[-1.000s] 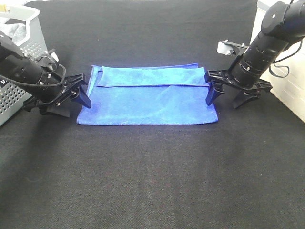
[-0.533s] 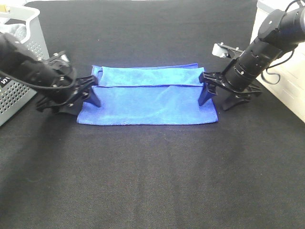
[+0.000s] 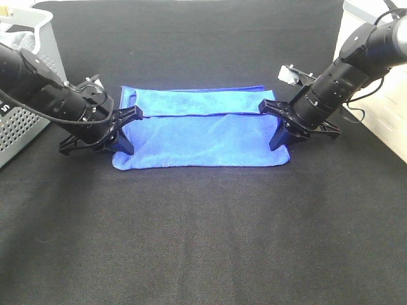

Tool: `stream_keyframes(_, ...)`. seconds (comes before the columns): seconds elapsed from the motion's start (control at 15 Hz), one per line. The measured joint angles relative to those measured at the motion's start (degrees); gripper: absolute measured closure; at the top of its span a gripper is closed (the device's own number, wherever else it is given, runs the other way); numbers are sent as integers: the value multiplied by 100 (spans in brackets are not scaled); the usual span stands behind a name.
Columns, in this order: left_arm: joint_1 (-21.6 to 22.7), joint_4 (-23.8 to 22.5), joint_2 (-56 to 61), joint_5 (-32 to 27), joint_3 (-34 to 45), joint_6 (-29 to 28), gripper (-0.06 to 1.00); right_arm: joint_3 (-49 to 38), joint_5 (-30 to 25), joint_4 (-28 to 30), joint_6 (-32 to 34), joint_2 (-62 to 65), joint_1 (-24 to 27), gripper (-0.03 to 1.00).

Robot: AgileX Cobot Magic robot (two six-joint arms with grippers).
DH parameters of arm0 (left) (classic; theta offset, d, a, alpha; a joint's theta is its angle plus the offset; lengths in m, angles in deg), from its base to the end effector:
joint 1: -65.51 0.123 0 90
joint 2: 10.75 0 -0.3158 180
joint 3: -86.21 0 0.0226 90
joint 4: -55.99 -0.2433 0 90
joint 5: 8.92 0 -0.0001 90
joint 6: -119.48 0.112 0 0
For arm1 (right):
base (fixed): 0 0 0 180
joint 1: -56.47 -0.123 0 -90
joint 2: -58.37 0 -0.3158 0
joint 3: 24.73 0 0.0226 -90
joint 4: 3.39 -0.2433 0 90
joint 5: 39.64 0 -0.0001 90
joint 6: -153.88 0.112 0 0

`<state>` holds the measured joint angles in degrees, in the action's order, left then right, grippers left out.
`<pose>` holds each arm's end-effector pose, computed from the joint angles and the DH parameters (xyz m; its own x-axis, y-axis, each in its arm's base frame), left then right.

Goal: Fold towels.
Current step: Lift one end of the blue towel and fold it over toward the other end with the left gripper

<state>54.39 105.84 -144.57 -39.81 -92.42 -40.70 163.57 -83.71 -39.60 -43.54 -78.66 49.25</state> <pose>0.4306 -0.1295 0.0999 -0.9536 -0.2186 -0.2069 -0.0897 0.8625 -0.4981 0.4489 0.1033 0.1043 -0.9872 0.0397 -0.1543 -0.0317 0.9001 0.4346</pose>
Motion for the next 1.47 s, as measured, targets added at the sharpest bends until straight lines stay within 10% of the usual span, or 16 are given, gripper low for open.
stream_keyframes(0.27,178,-401,378,-1106,103,-115,93,-126,-556,201,155,476,0,97)
stream_keyframes(0.8,178,-590,1891,-796,2578,-212,93,-2762,-69,92,0,1742,-17,97)
stream_keyframes(1.47,178,-539,2177,642,1811,-424,93,-1049,-86,29,-52,1341,-17,97)
